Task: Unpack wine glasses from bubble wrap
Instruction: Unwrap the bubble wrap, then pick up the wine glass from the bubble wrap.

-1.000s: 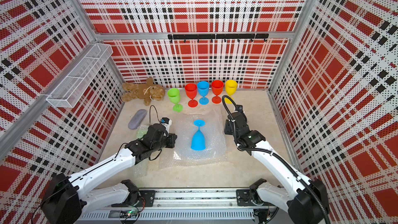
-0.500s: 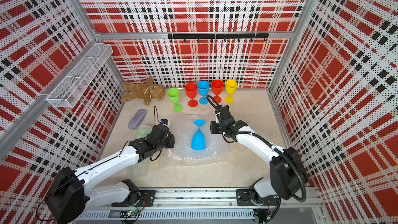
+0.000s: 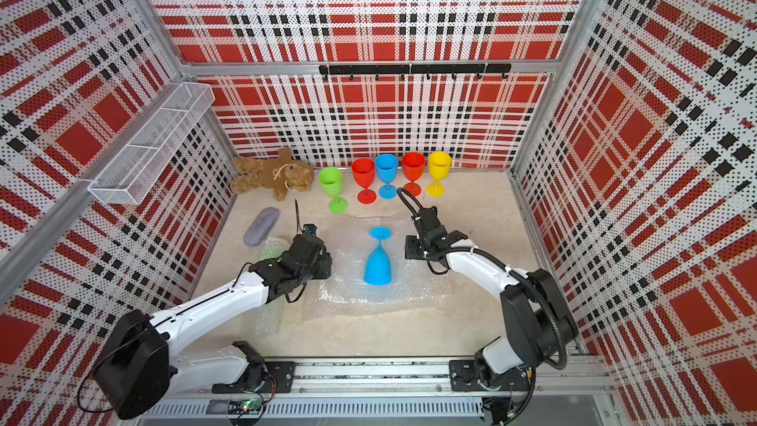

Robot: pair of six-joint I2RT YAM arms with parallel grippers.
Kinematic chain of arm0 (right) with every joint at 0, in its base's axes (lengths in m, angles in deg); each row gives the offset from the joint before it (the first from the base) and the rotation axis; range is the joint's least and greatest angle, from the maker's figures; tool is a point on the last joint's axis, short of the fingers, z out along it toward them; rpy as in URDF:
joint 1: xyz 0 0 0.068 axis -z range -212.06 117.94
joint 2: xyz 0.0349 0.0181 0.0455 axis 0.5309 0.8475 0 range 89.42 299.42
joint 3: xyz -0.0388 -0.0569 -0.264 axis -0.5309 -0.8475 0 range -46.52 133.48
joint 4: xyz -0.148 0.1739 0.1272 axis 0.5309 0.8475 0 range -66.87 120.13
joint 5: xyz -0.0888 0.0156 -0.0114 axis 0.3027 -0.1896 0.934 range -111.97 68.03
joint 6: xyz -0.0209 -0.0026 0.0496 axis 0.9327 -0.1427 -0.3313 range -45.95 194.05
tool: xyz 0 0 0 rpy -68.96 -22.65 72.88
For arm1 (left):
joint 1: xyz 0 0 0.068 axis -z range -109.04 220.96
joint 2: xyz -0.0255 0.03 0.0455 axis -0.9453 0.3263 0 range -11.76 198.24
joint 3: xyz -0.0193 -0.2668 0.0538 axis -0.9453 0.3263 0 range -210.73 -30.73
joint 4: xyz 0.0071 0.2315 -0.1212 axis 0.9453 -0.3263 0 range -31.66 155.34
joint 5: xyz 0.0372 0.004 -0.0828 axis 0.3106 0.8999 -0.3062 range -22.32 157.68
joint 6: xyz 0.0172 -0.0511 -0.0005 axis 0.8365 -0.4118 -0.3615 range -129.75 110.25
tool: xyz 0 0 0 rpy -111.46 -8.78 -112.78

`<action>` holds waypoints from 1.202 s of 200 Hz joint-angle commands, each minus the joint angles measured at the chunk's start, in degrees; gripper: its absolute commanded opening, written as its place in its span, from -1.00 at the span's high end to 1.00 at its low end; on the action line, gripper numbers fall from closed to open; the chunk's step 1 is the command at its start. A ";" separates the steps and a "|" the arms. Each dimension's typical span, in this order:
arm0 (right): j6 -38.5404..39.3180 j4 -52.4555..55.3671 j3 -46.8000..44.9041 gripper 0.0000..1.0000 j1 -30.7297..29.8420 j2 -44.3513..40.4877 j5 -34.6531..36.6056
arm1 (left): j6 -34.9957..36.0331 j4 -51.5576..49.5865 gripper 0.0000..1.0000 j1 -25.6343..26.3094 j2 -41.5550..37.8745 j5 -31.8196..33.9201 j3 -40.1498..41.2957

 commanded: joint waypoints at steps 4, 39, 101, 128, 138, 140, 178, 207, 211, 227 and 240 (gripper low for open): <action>6.12 4.71 5.06 -0.33 0.22 -3.23 -3.04 | -0.03 0.83 -0.32 -1.81 -5.33 -2.36 -1.23; 11.23 12.08 12.53 -0.61 -1.21 -1.47 -10.42 | 2.12 1.63 -0.37 -4.65 -10.20 -6.22 -1.34; -13.68 14.86 13.62 -0.99 -10.32 3.94 -9.83 | 4.34 7.39 -0.37 -5.80 -14.86 1.25 -0.95; -21.99 14.91 14.17 -1.00 -15.02 6.78 -5.42 | 5.74 10.66 -0.36 -5.80 -17.17 2.00 1.56; -22.24 15.83 15.66 -1.00 -16.24 8.70 -4.35 | 6.45 11.56 -0.36 -5.78 -18.14 1.83 2.54; -22.31 16.14 15.97 -1.00 -16.36 9.22 -4.13 | 6.57 11.69 -0.36 -5.74 -18.30 1.83 2.73; -18.92 20.17 19.85 -1.00 -16.49 17.21 -0.84 | 7.52 12.57 -0.36 -5.78 -19.99 2.18 3.88; -15.68 20.21 21.29 -0.99 -16.51 21.88 0.42 | 7.86 12.88 -0.36 -5.72 -20.17 2.00 3.90; -15.18 20.09 21.31 -0.98 -16.41 22.14 0.71 | 7.92 12.83 -0.36 -5.75 -20.24 2.00 3.88; -12.19 19.79 21.69 -0.87 -16.23 23.00 2.56 | 7.96 12.83 -0.35 -5.78 -20.32 1.93 3.42; -9.97 19.85 21.75 -0.82 -15.98 22.86 3.52 | 7.96 12.55 -0.36 -5.77 -20.37 1.83 2.66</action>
